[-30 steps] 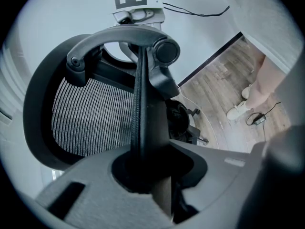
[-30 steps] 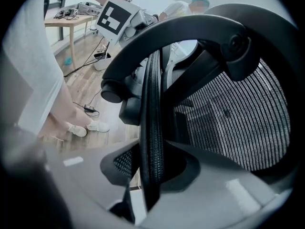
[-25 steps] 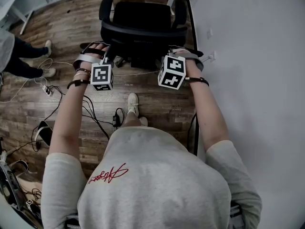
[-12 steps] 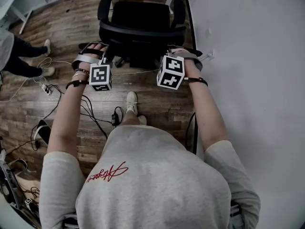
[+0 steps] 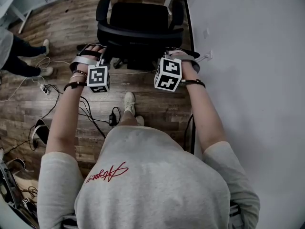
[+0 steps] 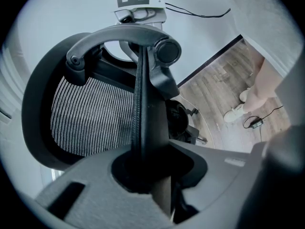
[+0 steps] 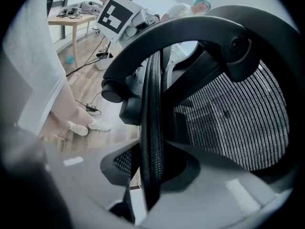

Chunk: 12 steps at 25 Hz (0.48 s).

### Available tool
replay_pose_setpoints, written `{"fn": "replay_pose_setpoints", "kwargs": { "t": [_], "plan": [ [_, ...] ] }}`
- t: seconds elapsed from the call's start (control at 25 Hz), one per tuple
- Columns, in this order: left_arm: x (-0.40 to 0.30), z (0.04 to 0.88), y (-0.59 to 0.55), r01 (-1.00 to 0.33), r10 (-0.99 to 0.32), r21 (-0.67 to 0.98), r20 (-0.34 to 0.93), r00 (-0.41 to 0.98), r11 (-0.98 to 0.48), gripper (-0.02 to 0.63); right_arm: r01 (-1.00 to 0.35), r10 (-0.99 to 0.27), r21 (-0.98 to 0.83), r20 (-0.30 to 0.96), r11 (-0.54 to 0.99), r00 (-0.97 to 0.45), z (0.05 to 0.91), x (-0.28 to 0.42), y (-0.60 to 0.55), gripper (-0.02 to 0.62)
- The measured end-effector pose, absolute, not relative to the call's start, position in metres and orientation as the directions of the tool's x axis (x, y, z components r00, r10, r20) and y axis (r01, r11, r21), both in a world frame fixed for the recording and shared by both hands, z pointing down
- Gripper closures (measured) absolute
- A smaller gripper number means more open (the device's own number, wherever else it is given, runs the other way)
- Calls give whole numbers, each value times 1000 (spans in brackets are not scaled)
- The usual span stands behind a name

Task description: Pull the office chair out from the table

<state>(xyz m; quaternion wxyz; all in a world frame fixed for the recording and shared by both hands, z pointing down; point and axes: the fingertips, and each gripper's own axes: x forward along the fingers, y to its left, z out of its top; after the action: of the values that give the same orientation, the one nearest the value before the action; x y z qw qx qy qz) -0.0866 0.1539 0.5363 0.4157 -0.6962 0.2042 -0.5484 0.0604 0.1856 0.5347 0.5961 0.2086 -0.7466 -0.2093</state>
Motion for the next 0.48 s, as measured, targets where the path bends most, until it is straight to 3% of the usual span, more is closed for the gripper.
{"fn": "replay_pose_setpoints", "kwargs": {
  "t": [0.48],
  "plan": [
    [-87,538,151,152,-677,-727,682,277,-670,525,-45,-583,588,785,808,-209,531,63,179,495]
  ]
}}
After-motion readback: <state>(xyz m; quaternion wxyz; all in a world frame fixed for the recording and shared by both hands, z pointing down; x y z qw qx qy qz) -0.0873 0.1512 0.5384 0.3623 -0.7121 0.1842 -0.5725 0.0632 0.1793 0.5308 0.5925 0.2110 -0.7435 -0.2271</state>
